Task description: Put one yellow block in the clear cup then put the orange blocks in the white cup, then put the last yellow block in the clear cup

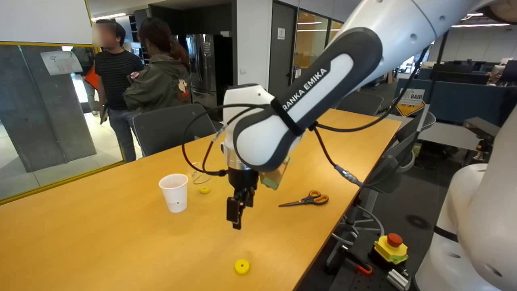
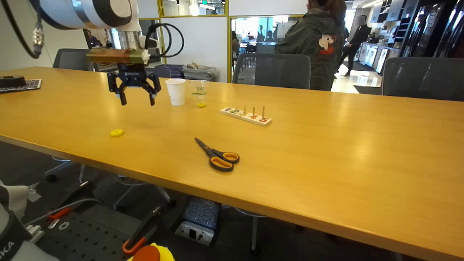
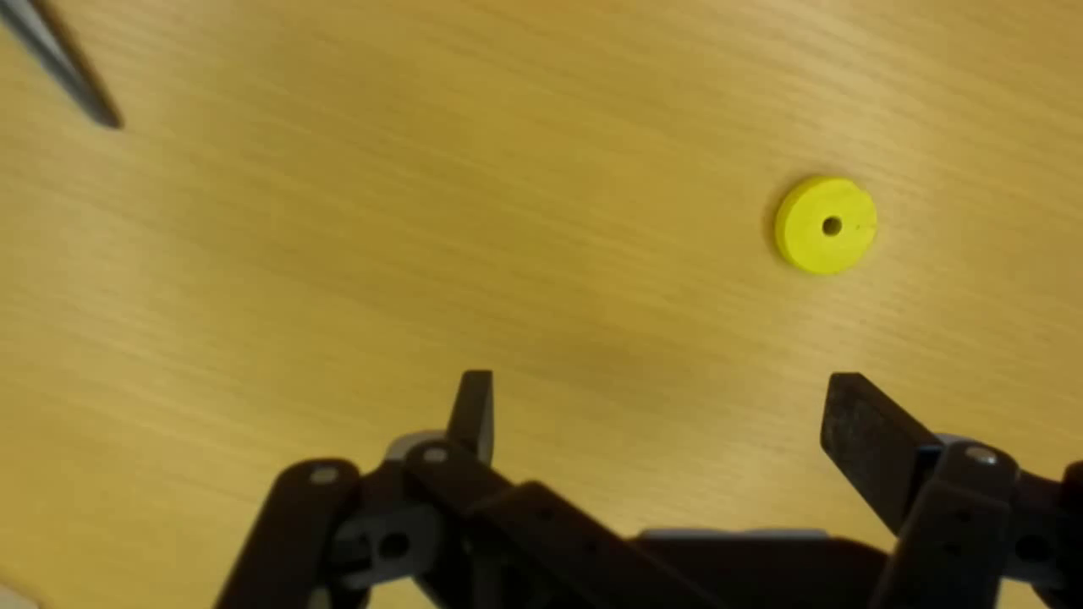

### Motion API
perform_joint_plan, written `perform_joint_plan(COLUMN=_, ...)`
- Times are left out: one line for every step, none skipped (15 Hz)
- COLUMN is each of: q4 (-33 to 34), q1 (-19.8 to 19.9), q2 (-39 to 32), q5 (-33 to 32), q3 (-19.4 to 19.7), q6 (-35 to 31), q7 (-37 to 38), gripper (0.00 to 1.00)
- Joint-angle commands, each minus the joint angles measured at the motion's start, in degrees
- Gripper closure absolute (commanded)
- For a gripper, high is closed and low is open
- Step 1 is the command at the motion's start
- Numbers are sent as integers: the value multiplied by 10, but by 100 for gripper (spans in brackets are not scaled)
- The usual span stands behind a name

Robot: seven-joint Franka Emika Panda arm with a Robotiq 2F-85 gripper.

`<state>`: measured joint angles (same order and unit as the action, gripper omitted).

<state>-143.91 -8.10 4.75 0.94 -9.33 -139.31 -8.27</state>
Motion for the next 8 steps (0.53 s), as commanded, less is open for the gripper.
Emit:
perform_joint_plan(q4=-112, q1=-20, q2=68, q5=6, q3=-13, q6=-79, q7=53, gripper=0)
perform_joint_plan(q4=-126, q1=-25, q2=73, q5=0, q3=-19, q6=-90, q7=70, gripper=0)
perform_joint_plan(q4=-136, q1=-30, q2=77, q5=3, q3=-23, q6=-97, q7=80, gripper=0)
perform_joint_plan(q4=-142, q1=-36, q2=79, q5=4, q3=-29, q6=-101, q7=93, gripper=0)
perform_joint_plan(q4=-143, q1=-43, q2=79, q5=6, q3=-34, q6=-100, q7=100, gripper=0)
perform_joint_plan(q4=-143, q1=-51, q2=78, q5=12, q3=-38, q6=-96, q7=102, gripper=0)
perform_joint_plan(q4=-141, q1=-57, q2=74, q5=13, q3=-43, q6=-95, q7=108, gripper=0)
perform_joint_plan(q4=-138, q1=-65, q2=69, q5=14, q3=-49, q6=-97, q7=111, gripper=0)
